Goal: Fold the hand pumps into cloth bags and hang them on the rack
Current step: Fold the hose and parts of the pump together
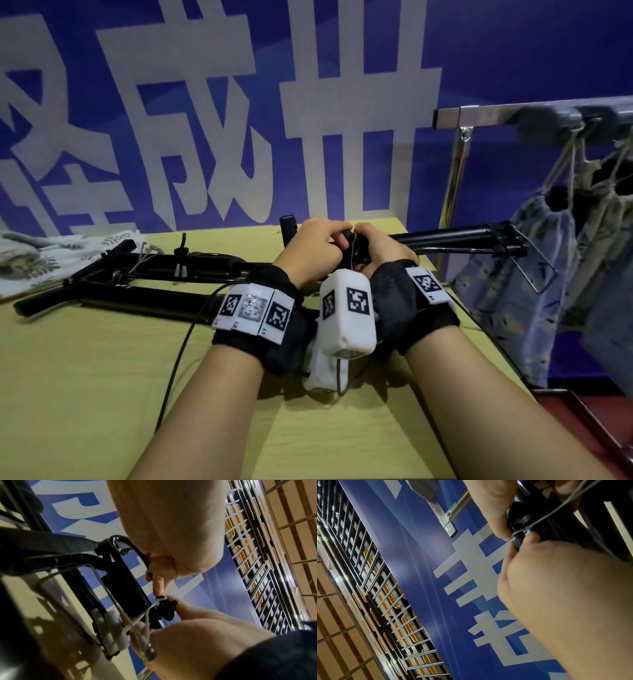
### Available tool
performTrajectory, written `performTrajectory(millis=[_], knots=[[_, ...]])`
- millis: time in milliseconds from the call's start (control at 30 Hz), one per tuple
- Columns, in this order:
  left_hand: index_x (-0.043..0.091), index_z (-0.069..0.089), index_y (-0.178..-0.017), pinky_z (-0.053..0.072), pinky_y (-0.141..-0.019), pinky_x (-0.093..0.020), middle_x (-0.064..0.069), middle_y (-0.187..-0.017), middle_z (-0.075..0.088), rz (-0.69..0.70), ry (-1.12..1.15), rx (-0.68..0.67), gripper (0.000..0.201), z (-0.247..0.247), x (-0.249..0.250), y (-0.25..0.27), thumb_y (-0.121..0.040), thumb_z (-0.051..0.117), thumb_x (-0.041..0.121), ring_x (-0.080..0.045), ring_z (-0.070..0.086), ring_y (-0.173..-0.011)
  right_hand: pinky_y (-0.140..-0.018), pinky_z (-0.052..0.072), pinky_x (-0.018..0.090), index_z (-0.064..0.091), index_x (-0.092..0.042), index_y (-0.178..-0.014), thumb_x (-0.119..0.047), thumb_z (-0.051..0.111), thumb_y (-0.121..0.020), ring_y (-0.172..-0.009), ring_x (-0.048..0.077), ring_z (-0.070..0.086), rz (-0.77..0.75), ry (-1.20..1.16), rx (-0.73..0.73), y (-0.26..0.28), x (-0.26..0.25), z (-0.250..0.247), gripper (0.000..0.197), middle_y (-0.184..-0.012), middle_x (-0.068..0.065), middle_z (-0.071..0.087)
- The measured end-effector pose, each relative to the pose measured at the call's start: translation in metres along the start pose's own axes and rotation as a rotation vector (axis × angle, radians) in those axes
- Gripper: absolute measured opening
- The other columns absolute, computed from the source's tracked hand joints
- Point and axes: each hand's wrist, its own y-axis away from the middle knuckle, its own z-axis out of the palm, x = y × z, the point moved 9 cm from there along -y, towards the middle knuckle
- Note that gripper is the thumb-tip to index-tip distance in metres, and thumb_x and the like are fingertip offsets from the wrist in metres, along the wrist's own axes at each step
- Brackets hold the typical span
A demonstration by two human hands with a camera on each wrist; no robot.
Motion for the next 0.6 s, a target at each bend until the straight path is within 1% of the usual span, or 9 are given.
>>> performTrajectory(millis=[33,100,200,267,367,433,500,533,600], knots=[[0.008,0.057,-0.128,0.027,-0.084,-0.011,-0.001,-0.093,0.057,0.002,0.009,0.0,0.061,0.0,-0.001,0.001,-0.077,0.035,-0.017,-0.016,0.042,-0.11,-0.06,0.057,0.047,0.047,-0.003,-0.118,-0.007,0.081,-0.06,-0.076,0.032,0.067,-0.01,0.008,0.001,-0.001,-0.001,0.0,0.067,-0.102,0.02,0.063],[0.008,0.054,-0.13,0.027,-0.091,-0.015,0.0,-0.095,0.057,-0.006,0.025,0.002,0.061,0.0,-0.003,0.002,-0.078,0.035,-0.017,-0.016,0.041,-0.113,-0.07,0.056,0.055,0.043,-0.006,-0.119,-0.006,0.08,-0.061,-0.078,0.034,0.067,-0.008,0.001,-0.004,0.0,-0.001,0.002,0.068,-0.102,0.021,0.062],[0.01,0.054,-0.129,0.036,-0.096,-0.02,0.002,-0.09,0.057,-0.044,0.128,0.035,0.06,-0.005,-0.006,0.003,-0.079,0.034,-0.016,-0.014,0.046,-0.109,-0.071,0.055,0.057,0.037,-0.007,-0.12,-0.007,0.079,-0.059,-0.078,0.035,0.067,-0.028,-0.015,-0.014,0.002,-0.002,0.004,0.074,-0.1,0.02,0.062],[0.011,0.056,-0.125,0.042,-0.085,-0.015,0.002,-0.087,0.056,-0.061,0.197,0.105,0.057,-0.017,-0.006,0.002,-0.079,0.033,-0.015,-0.013,0.051,-0.101,-0.077,0.056,0.052,0.03,-0.01,-0.118,-0.007,0.079,-0.061,-0.085,0.034,0.066,-0.051,-0.016,0.017,0.007,-0.006,0.0,0.075,-0.105,0.018,0.059],[0.014,0.055,-0.122,0.039,-0.065,-0.01,0.002,-0.094,0.055,-0.045,0.17,0.186,0.053,-0.041,-0.003,0.002,-0.082,0.034,-0.013,-0.012,0.05,-0.086,-0.09,0.051,0.05,0.021,-0.015,-0.131,-0.011,0.08,-0.061,-0.102,0.034,0.061,-0.054,0.009,0.037,0.011,-0.007,-0.004,0.092,-0.122,0.017,0.051],[0.013,0.055,-0.121,0.039,-0.055,-0.009,0.001,-0.098,0.054,-0.052,0.159,0.205,0.05,-0.061,-0.006,0.004,-0.083,0.035,-0.013,-0.009,0.047,-0.074,-0.093,0.05,0.048,0.021,-0.014,-0.131,-0.012,0.08,-0.063,-0.106,0.032,0.058,-0.066,0.038,0.045,0.013,-0.009,-0.006,0.09,-0.125,0.015,0.049],[0.012,0.056,-0.119,0.039,-0.058,-0.012,0.0,-0.101,0.054,-0.084,0.122,0.201,0.044,-0.088,-0.017,0.007,-0.086,0.036,-0.01,-0.011,0.051,-0.082,-0.094,0.05,0.046,0.024,-0.012,-0.129,-0.016,0.081,-0.063,-0.104,0.031,0.057,-0.079,0.081,0.066,0.015,-0.012,-0.008,0.087,-0.122,0.014,0.05],[0.012,0.057,-0.117,0.039,-0.063,-0.016,-0.001,-0.103,0.055,-0.116,0.084,0.19,0.04,-0.102,-0.026,0.007,-0.089,0.037,-0.007,-0.013,0.052,-0.09,-0.093,0.05,0.045,0.026,-0.012,-0.128,-0.018,0.081,-0.061,-0.101,0.031,0.058,-0.084,0.104,0.085,0.016,-0.012,-0.01,0.087,-0.12,0.014,0.052],[0.012,0.06,-0.116,0.038,-0.072,-0.02,-0.001,-0.109,0.056,-0.205,-0.024,0.182,0.031,-0.135,-0.051,0.011,-0.094,0.041,0.002,-0.013,0.05,-0.098,-0.09,0.052,0.045,0.03,-0.013,-0.124,-0.023,0.082,-0.051,-0.095,0.03,0.06,-0.07,0.17,0.082,0.022,-0.011,0.0,0.09,-0.115,0.013,0.055]])
